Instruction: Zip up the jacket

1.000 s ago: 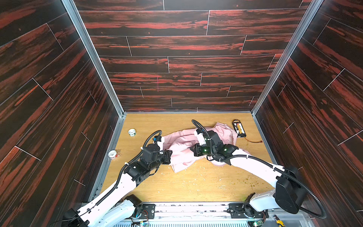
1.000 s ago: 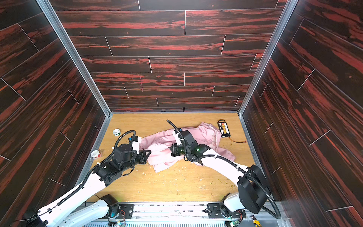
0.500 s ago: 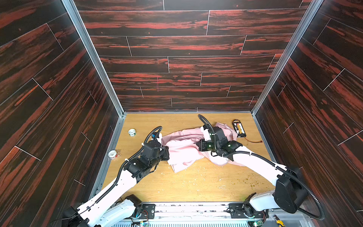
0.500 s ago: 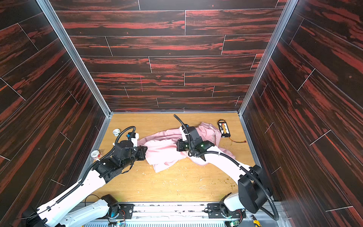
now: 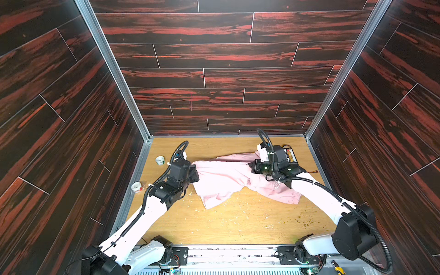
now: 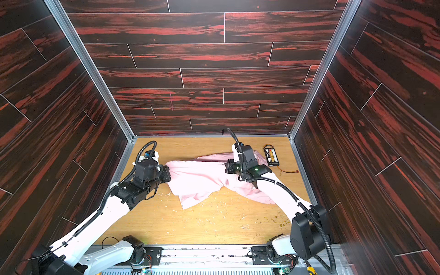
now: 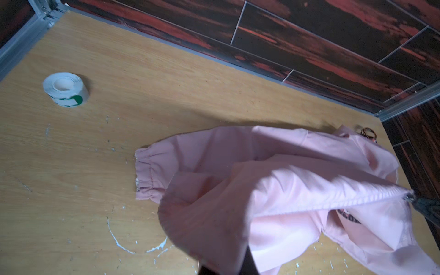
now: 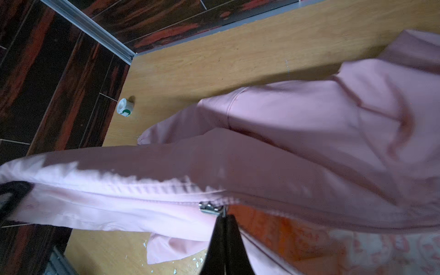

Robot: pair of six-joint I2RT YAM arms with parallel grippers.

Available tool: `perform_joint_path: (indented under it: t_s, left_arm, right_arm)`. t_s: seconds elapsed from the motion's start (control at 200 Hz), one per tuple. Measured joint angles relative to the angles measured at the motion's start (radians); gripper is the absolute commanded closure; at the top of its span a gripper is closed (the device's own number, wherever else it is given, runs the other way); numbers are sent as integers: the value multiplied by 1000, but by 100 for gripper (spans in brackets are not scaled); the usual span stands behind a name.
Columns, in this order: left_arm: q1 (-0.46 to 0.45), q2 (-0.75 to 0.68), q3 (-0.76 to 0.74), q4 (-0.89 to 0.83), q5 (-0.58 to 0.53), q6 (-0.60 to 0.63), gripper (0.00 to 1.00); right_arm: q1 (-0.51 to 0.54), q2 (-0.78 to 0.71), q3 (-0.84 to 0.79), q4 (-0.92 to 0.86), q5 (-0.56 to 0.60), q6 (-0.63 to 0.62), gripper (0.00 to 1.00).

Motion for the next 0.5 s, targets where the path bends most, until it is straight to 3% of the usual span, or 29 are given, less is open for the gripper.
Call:
perform_joint_path:
  t_s: [0.496]
  left_arm:
    - [64, 138, 163, -3, 25, 37, 100]
  right_arm:
    - [-127, -12, 27, -18, -72, -3, 100]
